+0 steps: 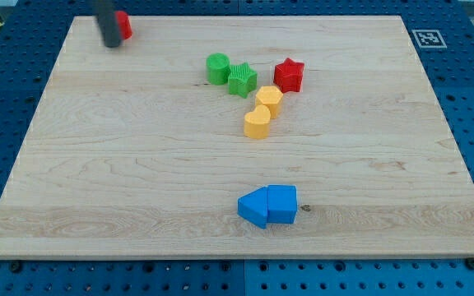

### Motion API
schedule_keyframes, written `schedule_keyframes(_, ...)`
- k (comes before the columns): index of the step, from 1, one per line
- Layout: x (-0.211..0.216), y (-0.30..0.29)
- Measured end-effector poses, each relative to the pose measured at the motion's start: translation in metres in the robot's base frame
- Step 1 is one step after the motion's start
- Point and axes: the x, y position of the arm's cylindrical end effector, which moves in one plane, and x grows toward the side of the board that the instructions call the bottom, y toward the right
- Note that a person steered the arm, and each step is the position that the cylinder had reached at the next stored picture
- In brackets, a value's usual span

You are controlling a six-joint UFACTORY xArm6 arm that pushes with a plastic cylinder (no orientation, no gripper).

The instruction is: Move the red circle towards the top center

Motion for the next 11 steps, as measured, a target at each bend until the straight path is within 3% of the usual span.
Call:
schedule_keyframes(1,-0.026,-0.058)
schedule_keyframes(3,-0.070,-0.055)
schedule_keyframes(4,-0.070,-0.028)
schedule_keyframes(6,-0.044,0.095)
schedule_keyframes(7,-0.045,0.091)
schedule_keyframes(9,-0.044,-0.004)
schedule_keyframes(10,-0.013,0.011)
schedule_keyframes(11,0.001,0.066)
